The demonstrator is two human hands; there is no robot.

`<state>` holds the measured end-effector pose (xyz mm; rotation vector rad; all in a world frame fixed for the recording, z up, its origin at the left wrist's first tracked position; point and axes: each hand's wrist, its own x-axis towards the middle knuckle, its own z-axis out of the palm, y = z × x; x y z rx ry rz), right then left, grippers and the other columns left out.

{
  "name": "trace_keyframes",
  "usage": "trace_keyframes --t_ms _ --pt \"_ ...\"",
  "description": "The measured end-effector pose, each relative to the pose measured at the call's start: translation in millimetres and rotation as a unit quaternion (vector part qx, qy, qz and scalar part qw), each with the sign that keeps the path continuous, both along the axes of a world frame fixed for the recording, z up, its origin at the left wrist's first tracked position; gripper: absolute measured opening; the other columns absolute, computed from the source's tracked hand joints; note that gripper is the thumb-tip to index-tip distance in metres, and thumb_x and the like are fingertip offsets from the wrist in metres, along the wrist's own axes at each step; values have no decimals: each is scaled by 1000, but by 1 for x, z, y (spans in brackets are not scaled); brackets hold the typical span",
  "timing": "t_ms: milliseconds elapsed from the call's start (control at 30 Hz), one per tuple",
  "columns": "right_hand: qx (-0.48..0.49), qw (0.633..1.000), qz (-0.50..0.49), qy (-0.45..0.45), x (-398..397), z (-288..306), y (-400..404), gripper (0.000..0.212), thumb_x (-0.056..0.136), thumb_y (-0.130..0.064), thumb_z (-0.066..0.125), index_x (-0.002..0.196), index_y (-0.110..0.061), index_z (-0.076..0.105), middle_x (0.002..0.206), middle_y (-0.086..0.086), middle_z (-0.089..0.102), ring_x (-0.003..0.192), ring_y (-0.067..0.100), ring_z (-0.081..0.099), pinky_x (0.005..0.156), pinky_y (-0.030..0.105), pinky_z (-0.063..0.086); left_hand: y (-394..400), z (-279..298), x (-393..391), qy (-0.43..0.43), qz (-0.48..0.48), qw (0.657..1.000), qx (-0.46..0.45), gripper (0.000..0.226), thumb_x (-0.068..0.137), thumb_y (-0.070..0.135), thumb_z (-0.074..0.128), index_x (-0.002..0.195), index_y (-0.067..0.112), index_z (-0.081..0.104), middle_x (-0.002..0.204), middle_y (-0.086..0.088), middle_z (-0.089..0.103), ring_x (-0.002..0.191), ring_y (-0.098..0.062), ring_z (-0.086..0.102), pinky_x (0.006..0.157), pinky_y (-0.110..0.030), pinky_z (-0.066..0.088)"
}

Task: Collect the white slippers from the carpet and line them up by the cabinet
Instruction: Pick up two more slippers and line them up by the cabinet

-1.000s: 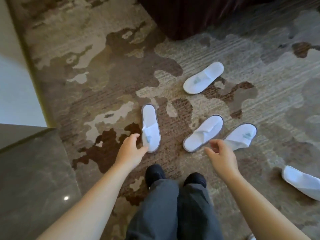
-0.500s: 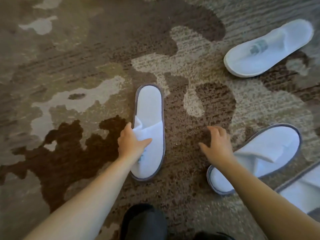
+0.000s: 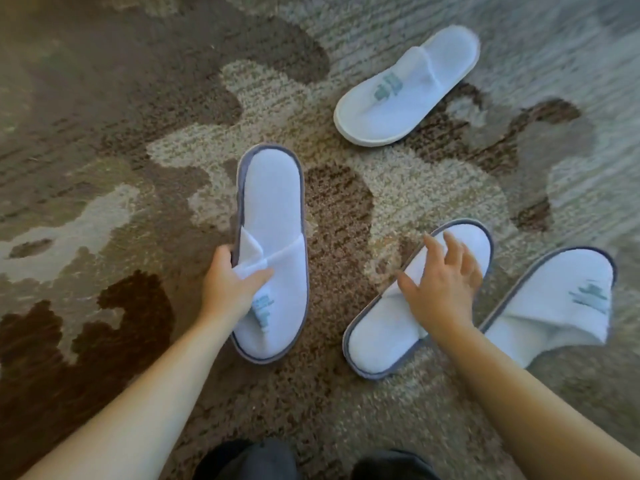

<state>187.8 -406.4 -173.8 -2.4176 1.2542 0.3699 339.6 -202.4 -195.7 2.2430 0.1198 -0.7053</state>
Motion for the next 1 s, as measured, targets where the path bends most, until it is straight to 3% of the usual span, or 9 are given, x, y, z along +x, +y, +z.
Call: trace_keyframes --t_ms 100,233,433,567,667,767,867,1000 --pt "3 989 -143 21 -19 -1 -24 74 83 -43 55 139 -17 14 153 13 6 140 31 3 113 49 8 -34 3 -4 10 -38 998 -49 34 69 20 72 85 24 43 77 16 48 69 0 48 51 -21 34" --pt "101 947 -305 -25 -38 -11 -37 91 78 -39 63 141 -10 4 152 17 8 139 34 10 111 47 18 -70 2 -21 30 -109 991 -77 32 70 18 72 83 24 44 78 15 48 70 1 47 54 -21 37" --pt "160 898 -398 -99 -37 -26 -43 103 70 -31 74 141 -8 3 150 18 15 137 35 17 107 48 29 -83 1 -29 53 -161 982 -83 36 70 13 73 94 18 47 80 12 54 75 -12 54 58 -23 42" --pt "158 892 -412 -96 -35 -31 -45 82 61 -35 80 123 -3 36 131 16 43 122 35 41 93 47 45 -74 0 -27 64 -150 983 -84 36 71 14 72 96 21 47 87 7 56 85 -20 56 74 -34 46" --pt "180 877 -407 -182 -32 -27 -40 61 64 -26 78 102 -14 31 101 3 44 91 22 49 67 32 44 -68 1 -26 69 -136 985 -83 32 72 14 71 93 19 48 85 6 57 83 -20 57 73 -34 47" --pt "199 869 -382 -244 -23 -9 -32 53 71 -20 73 97 -18 27 81 -9 39 69 5 44 51 19 34 -69 26 -27 67 -129 986 -86 27 72 15 71 81 25 48 81 10 55 74 -11 56 60 -27 45" --pt "201 872 -354 -271 -17 44 -21 46 73 -18 70 96 -20 30 79 -13 39 68 0 44 49 18 34 -72 88 -26 46 -128 987 -87 29 73 16 70 89 22 46 81 13 53 73 -3 52 56 -21 40" --pt "204 867 -331 -311 -25 164 -18 39 72 -17 70 91 -19 37 88 -2 49 77 16 50 57 21 38 -82 213 -28 9 -150 985 -80 33 74 16 69 94 18 43 81 12 51 73 -5 52 58 -21 42"
